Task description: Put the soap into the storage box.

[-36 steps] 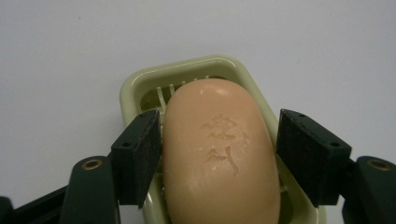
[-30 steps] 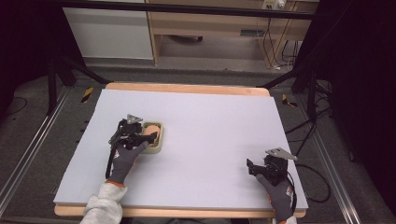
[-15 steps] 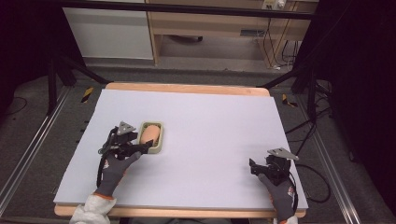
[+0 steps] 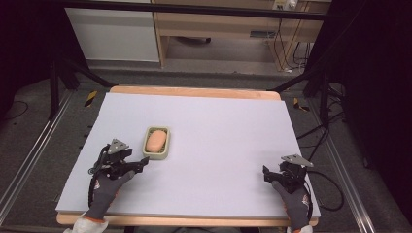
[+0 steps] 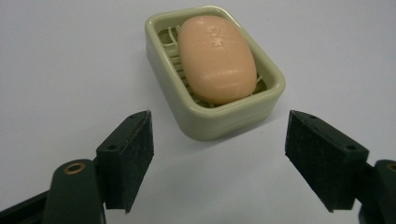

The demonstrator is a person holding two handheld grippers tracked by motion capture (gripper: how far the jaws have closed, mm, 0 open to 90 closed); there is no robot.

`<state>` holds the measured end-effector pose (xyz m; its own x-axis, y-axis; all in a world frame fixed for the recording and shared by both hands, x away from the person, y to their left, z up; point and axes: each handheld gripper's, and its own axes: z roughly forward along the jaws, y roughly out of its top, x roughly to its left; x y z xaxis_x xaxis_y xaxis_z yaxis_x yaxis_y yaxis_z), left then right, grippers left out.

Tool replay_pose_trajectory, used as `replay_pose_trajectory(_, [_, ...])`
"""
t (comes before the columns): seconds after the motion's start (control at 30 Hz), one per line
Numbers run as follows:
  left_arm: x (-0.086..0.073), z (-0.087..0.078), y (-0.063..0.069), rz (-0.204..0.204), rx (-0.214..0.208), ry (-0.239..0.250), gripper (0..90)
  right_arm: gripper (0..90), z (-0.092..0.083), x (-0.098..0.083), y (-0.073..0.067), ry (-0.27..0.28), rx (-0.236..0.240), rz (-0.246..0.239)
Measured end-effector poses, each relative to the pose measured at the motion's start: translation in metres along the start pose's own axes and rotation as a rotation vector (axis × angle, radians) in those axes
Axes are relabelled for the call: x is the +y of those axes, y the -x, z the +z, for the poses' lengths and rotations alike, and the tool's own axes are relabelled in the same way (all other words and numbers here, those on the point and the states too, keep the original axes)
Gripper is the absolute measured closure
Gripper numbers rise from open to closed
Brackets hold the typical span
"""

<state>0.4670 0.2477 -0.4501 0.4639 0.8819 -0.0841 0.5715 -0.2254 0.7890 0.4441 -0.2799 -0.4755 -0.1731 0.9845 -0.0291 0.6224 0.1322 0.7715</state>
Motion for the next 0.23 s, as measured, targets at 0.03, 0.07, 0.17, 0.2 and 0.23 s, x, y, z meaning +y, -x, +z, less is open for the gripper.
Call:
replay_pose_trajectory(0.03, [-0.002, -0.001, -0.001, -0.003, 0.0, -0.001, 22.8, 6.8, 0.0, 0.0, 0.0, -0.005, -0.005, -0.001])
replay_pose_trajectory(0.07, [-0.002, -0.001, -0.001, -0.003, 0.0, -0.001, 22.7, 6.8, 0.0, 0.0, 0.0, -0.005, -0.005, -0.001])
replay_pose_trajectory(0.17, [-0.01, -0.002, -0.004, 0.0, 0.008, -0.014, 22.6, 6.7, 0.001, -0.001, 0.001, -0.014, -0.008, -0.01])
replay_pose_trajectory(0.2, [-0.01, -0.002, -0.004, 0.0, 0.008, -0.014, 22.6, 6.7, 0.001, -0.001, 0.001, -0.014, -0.008, -0.01])
replay_pose_trajectory(0.23, [-0.012, -0.003, -0.005, 0.001, 0.013, -0.019, 22.6, 6.7, 0.001, -0.001, 0.001, -0.018, -0.005, -0.002])
